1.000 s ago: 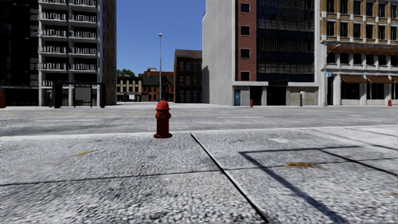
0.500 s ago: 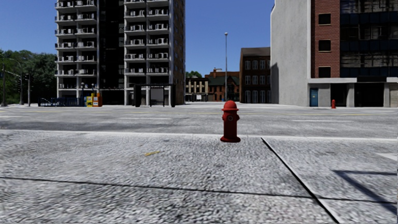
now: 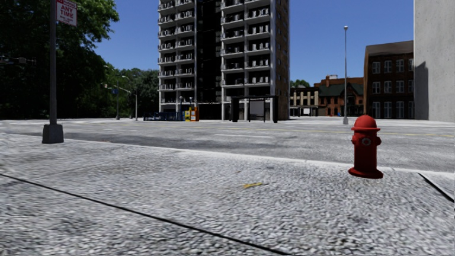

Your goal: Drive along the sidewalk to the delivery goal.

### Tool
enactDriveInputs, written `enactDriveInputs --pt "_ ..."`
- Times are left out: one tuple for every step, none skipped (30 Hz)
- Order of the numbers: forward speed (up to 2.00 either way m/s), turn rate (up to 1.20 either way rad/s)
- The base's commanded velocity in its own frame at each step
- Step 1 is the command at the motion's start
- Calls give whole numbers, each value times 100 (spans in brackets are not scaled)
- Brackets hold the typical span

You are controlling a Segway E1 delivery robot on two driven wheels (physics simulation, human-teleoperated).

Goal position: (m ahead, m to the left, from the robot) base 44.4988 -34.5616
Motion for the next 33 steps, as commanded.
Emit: enactDriveInputs --pt "98 76" --pt "98 76" --pt "98 76" --pt "98 76" --pt "99 76" --pt "99 76" --pt "99 76" --pt "99 76" --pt "99 76" --pt "99 76" --pt "99 76" --pt "99 76" --pt "99 76" --pt "99 76" --pt "99 76" --pt "99 76" --pt "99 76" --pt "100 76" --pt "101 76" --pt "101 76" --pt "102 76" --pt "102 76" --pt "102 76" --pt "103 76" --pt "103 76" --pt "103 76" --pt "103 76" --pt "103 76" --pt "103 76" --pt "103 76" --pt "103 76" --pt "103 76" --pt "104 76"
